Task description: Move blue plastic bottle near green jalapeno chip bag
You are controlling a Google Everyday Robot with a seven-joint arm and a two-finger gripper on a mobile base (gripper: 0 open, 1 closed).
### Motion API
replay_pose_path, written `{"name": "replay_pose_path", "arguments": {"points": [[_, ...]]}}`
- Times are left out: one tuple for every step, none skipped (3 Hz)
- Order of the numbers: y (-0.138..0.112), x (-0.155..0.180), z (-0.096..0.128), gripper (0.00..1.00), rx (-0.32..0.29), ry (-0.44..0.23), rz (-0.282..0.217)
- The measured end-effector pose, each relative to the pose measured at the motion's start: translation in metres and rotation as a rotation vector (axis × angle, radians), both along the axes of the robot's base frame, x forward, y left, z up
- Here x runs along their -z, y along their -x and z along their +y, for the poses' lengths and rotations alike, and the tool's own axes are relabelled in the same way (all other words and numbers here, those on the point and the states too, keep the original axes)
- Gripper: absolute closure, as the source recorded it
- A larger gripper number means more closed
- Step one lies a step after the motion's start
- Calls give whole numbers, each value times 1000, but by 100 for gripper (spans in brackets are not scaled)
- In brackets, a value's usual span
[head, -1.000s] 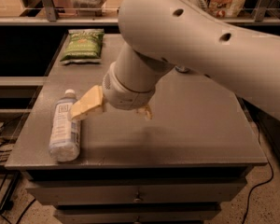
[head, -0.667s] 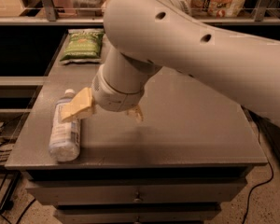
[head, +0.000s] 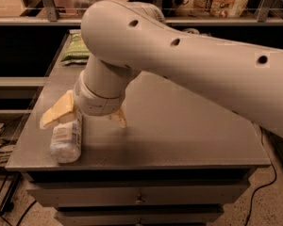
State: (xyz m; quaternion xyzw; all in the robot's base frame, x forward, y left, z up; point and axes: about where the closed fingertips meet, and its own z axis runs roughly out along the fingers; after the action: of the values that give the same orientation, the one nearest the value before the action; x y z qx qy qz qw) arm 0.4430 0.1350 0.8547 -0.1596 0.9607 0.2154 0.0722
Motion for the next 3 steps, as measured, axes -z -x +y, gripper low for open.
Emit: {"name": "replay_pose_path", "arguments": {"points": [[2, 12, 18, 13, -6, 20, 12], [2, 21, 27, 33, 6, 45, 15], [2, 17, 27, 55, 6, 45, 14]]}}
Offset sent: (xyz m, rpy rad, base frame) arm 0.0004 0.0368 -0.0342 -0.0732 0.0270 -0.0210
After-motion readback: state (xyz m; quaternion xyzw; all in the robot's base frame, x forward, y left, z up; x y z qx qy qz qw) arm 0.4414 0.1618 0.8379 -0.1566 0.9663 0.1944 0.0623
